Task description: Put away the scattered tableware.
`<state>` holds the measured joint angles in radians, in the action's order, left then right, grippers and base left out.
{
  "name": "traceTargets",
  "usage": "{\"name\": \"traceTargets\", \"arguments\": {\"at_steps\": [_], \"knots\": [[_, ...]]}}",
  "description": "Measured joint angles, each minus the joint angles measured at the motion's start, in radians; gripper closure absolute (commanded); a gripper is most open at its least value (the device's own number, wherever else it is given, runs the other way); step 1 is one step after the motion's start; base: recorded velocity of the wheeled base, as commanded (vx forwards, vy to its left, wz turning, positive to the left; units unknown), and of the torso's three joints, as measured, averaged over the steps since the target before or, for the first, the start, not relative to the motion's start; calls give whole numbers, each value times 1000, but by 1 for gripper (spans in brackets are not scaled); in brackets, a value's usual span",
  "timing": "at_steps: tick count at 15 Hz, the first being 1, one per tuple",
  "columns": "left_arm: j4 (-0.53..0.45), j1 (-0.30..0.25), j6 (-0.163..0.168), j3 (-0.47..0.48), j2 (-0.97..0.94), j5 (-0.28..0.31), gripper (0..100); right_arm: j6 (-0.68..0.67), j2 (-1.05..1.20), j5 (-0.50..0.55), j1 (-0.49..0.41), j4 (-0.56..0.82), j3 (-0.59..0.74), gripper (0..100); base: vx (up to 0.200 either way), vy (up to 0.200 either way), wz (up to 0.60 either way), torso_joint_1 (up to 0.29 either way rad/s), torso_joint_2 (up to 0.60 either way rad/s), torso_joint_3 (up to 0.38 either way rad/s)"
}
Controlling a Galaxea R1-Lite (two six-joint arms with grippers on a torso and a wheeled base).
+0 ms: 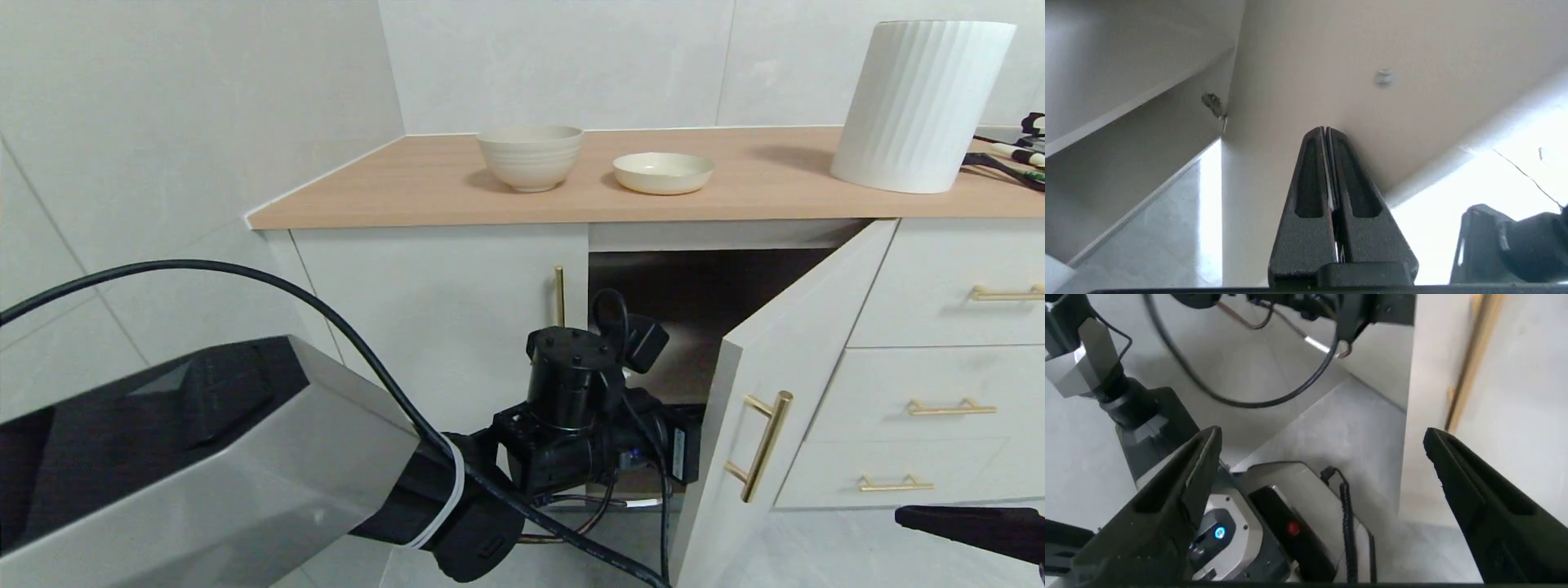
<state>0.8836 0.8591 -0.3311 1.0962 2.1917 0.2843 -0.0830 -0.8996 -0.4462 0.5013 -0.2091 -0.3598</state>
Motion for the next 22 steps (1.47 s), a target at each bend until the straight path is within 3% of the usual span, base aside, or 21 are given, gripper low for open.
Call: {"name": "traceTargets", "arguments": {"at_steps": [5, 7, 10, 12, 17, 22], "knots": [[-49, 18, 0, 71, 17, -35, 100, 0, 28, -7, 2, 0, -4, 0, 0, 0, 0, 0, 0, 0], [-69, 83, 0, 91, 8, -37, 100, -14, 54, -41, 41, 0, -4, 0, 0, 0, 0, 0, 0, 0], [-126, 237, 0, 154, -3, -30, 100, -53, 123, -146, 106, 0, -9, 0, 0, 0, 0, 0, 0, 0], [-129, 256, 0, 146, -23, -49, 100, -57, 153, -201, 114, 0, -9, 0, 0, 0, 0, 0, 0, 0], [-58, 52, -27, -56, -133, -61, 100, -72, 120, -191, 117, 0, -38, 0, 0, 0, 0, 0, 0, 0], [-65, -191, -16, -137, -265, -62, 100, -73, -180, -89, 96, -42, -227, 0, 0, 0, 0, 0, 0, 0]]}}
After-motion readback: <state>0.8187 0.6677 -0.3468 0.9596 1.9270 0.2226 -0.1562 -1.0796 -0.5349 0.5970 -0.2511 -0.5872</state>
